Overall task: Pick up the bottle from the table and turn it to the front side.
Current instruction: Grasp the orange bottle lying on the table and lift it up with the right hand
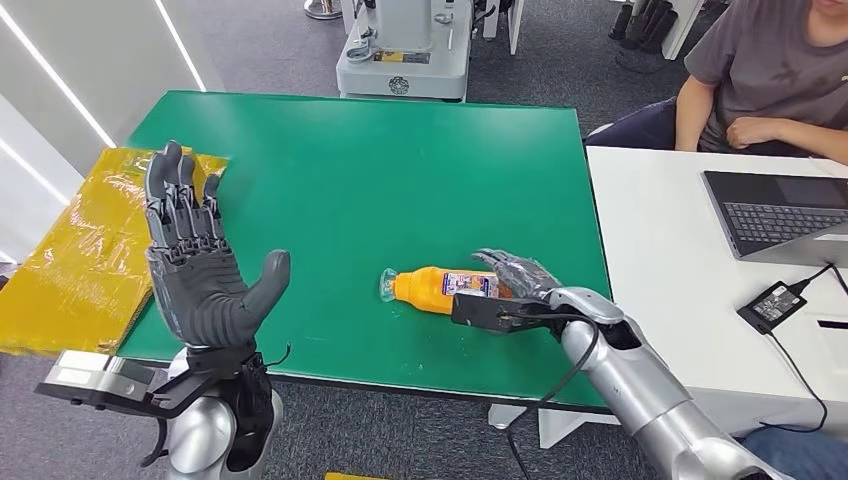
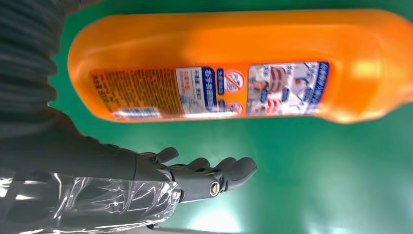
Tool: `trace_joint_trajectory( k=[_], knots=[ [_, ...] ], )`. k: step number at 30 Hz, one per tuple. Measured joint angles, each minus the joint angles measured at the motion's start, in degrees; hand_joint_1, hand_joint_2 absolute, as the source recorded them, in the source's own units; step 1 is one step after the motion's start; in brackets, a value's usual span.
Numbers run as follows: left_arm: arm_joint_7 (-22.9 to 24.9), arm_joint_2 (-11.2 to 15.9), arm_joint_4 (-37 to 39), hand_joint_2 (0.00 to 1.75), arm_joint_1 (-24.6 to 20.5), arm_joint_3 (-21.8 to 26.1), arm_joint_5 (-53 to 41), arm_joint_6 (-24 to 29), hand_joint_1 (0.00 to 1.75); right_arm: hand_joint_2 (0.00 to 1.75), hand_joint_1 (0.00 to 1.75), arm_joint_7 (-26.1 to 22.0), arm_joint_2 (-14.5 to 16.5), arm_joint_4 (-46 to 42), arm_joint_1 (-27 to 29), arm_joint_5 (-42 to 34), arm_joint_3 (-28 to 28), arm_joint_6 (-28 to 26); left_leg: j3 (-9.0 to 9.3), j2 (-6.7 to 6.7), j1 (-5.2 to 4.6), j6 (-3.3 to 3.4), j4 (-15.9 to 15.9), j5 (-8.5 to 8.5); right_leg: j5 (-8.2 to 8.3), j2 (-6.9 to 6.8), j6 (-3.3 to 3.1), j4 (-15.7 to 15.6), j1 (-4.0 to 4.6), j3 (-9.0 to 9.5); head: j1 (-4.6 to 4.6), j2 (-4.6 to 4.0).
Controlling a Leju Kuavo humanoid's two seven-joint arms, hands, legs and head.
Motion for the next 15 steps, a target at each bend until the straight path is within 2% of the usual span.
trace_joint_trajectory(
  k=[15],
  knots=[
    [1.1,0.0,1.1,1.75,-1.0,-0.9,0.9,-0.4,0.00,1.75,0.00,4.4,-1.7,6.5,-1.7,-0.2,3.9,1.0,-0.01,0.00,0.00,0.01,0.0,0.00,0.03,0.01,0.04,0.0,0.00,-0.01,0.00,0.00]
  ],
)
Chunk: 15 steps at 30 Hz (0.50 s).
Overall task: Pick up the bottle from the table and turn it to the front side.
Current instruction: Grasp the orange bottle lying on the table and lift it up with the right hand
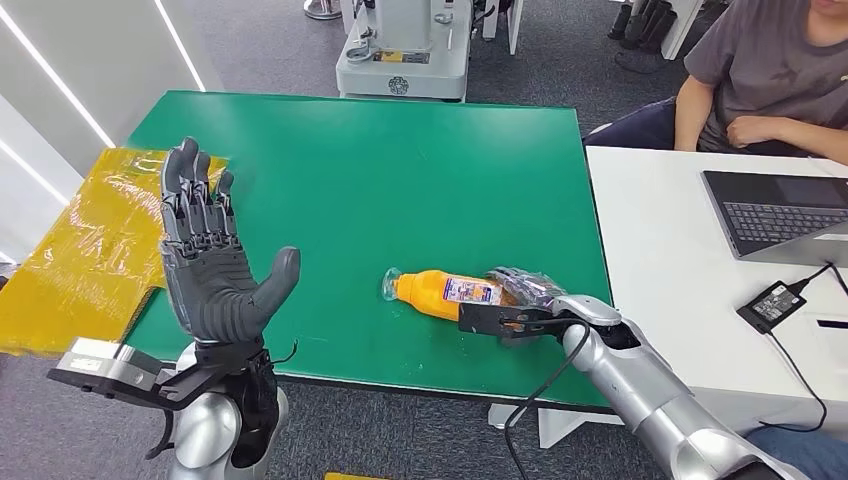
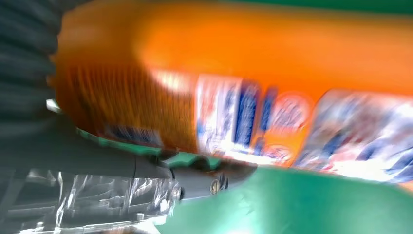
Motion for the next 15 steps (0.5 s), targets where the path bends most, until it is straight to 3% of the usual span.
trace_joint_trajectory(
  k=[10,14,15],
  knots=[
    [0.7,0.2,0.0,1.75,-0.2,-0.8,0.6,0.7,0.00,1.75,0.00,3.2,-1.7,0.2,0.1,0.4,1.3,-1.4,-0.01,0.00,0.00,0.00,0.0,0.00,0.01,0.00,0.01,0.0,0.00,0.00,0.00,0.00],
    [1.0,0.4,0.0,1.75,-0.2,-1.0,0.8,1.3,0.00,1.75,1.68,3.8,-1.9,0.2,0.1,1.0,1.7,-3.1,-0.03,0.00,0.00,0.00,0.0,0.00,0.01,0.00,0.01,0.0,0.00,0.01,0.01,0.00],
    [1.0,0.4,0.0,1.75,-0.2,-1.0,0.8,1.4,0.00,1.75,1.71,3.8,-1.9,0.2,0.1,1.1,1.8,-3.7,-0.03,0.00,0.00,0.00,0.0,0.00,0.01,0.00,0.02,0.0,0.00,0.01,0.01,0.00]
  ],
)
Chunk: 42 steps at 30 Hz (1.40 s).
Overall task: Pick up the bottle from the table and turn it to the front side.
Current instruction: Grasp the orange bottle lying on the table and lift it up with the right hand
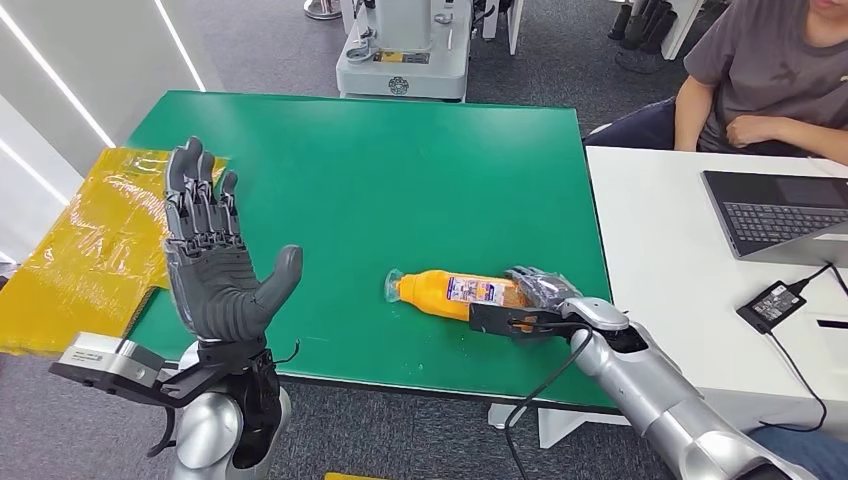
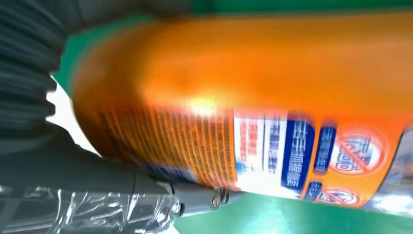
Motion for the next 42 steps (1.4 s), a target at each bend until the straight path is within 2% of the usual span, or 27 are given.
trace_joint_trajectory(
  k=[21,27,34,42],
  knots=[
    [0.0,0.5,-0.1,1.75,1.6,0.0,0.1,0.6,0.00,1.75,1.75,-1.9,0.5,-1.5,1.3,0.6,0.7,-6.8,-0.04,-0.02,0.00,0.00,0.0,0.00,0.00,-0.02,0.01,0.0,0.00,-0.01,-0.01,0.00],
    [-0.4,0.5,-0.9,1.75,2.4,0.0,0.1,1.3,0.00,1.75,1.75,-2.2,3.0,-2.8,1.6,2.2,-1.2,-19.0,-0.05,0.02,0.01,0.00,0.0,0.00,0.00,0.02,0.00,0.0,0.01,-0.04,-0.01,0.00],
    [-0.9,0.5,-1.6,1.75,2.9,0.0,0.0,1.6,0.00,1.75,1.75,-3.0,7.0,-5.8,2.6,1.4,-5.7,-29.1,-0.07,-0.02,0.02,0.00,0.0,0.01,-0.01,-0.03,0.00,0.0,0.02,-0.05,0.00,0.00],
    [-2.6,0.4,-1.6,1.75,2.5,0.0,0.4,2.3,0.00,1.75,1.75,-9.3,12.2,-10.6,6.4,-3.4,-11.8,-44.0,-0.06,-0.02,0.02,0.00,0.0,0.00,-0.01,-0.03,0.00,0.0,0.02,-0.05,-0.01,0.00]
  ],
)
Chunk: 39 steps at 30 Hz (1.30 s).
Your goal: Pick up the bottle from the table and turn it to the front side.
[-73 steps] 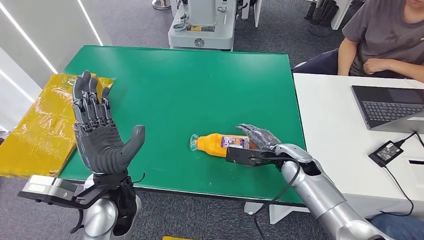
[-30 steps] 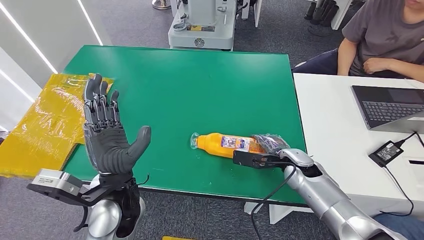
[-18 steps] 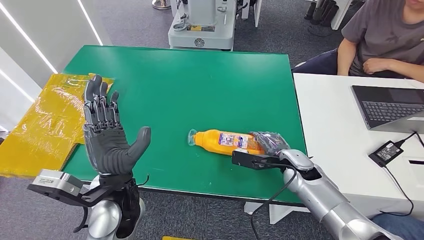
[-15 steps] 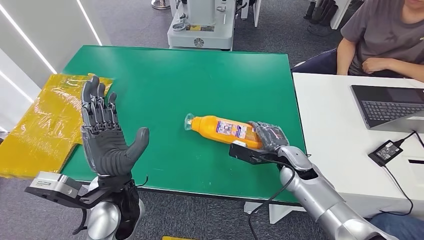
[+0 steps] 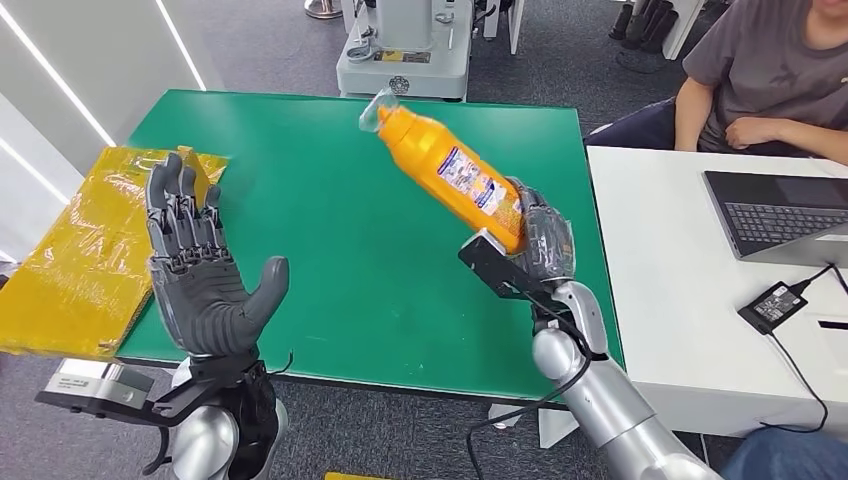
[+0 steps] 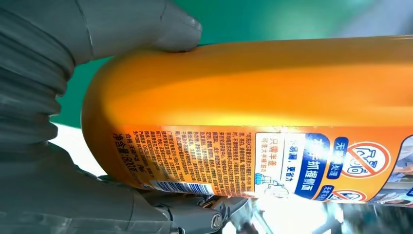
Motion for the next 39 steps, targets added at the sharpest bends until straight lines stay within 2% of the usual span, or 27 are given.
trace_joint_trajectory(
  k=[7,11,21,26,32,39],
  knots=[
    [-0.3,-0.1,0.1,1.75,-1.2,0.0,-0.7,-0.4,0.00,1.75,1.75,-5.5,4.9,-5.7,5.5,-2.5,-4.5,-10.9,0.00,0.01,0.00,0.00,0.0,0.00,-0.01,0.02,0.00,0.0,0.00,-0.04,0.00,0.00],
    [0.0,-0.1,0.9,1.75,-3.0,0.0,-1.0,-2.0,0.00,1.75,1.75,-8.5,6.3,-8.8,8.3,-2.1,-5.4,-13.1,0.00,0.02,0.00,0.00,0.0,0.00,0.00,0.02,0.00,0.0,0.00,-0.04,0.01,0.00],
    [3.2,-0.1,5.1,1.75,-7.8,-0.8,0.9,-9.9,0.00,1.75,1.75,-17.7,7.9,-12.7,10.3,-1.0,-5.6,-13.4,0.00,0.02,-0.01,0.00,0.0,0.01,0.01,0.03,0.00,0.0,-0.01,-0.03,-0.01,0.00],
    [4.4,-0.1,7.8,1.75,-9.9,-2.0,1.2,-13.4,0.00,1.75,1.75,-19.1,8.1,-13.4,10.3,0.7,-4.7,-12.7,0.00,0.03,-0.01,0.00,0.0,0.01,0.01,0.04,0.00,0.0,-0.01,-0.04,0.00,0.00],
    [5.3,-0.2,10.3,1.75,-11.9,-3.0,5.0,-20.4,0.00,1.75,1.75,-20.0,8.3,-13.2,10.0,1.3,-3.1,-7.9,-0.01,0.03,-0.01,0.00,0.0,0.01,0.01,0.04,0.00,0.0,-0.01,-0.04,0.00,0.00],
    [5.7,-0.3,10.9,1.75,-13.3,-3.2,6.1,-21.2,0.00,1.75,1.75,-21.0,8.3,-11.8,8.0,1.5,-1.8,-3.9,0.00,0.03,-0.01,0.00,0.0,0.01,0.01,0.04,0.00,0.0,-0.01,-0.03,0.00,0.00]
  ],
)
